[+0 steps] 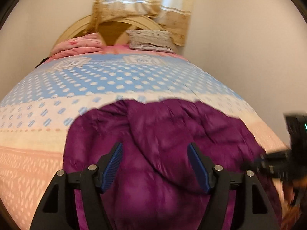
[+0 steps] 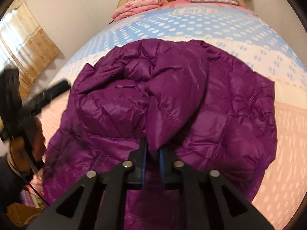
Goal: Fold large clothes
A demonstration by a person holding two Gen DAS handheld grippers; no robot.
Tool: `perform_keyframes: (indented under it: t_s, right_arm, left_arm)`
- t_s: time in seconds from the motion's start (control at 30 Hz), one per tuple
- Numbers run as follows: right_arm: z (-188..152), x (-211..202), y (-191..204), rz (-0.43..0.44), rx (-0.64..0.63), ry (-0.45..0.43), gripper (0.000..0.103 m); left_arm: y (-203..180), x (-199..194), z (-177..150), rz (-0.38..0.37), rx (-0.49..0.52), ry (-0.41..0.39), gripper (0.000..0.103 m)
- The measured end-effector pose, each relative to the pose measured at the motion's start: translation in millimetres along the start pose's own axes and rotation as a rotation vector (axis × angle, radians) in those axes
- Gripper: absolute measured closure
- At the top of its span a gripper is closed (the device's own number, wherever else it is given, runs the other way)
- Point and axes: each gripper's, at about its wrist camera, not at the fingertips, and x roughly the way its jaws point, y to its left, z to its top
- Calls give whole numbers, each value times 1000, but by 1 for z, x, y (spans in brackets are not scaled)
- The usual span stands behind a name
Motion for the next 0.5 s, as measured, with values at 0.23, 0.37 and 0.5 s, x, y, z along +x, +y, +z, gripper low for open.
perform_keyframes:
  t_s: [0.23,0.37,0.5]
  right_arm:
    - [8,-53,4,-100,80,-154,40]
    - [30,-42,16,-97,85,-214,55]
    - [38,4,26,-113,56,-202,56]
  left_arm:
    - [-8,20,25,131,29,-5,32]
    - [-14,47,20,134,32,44,32]
    - [-16,69,-1,137,33,114,32]
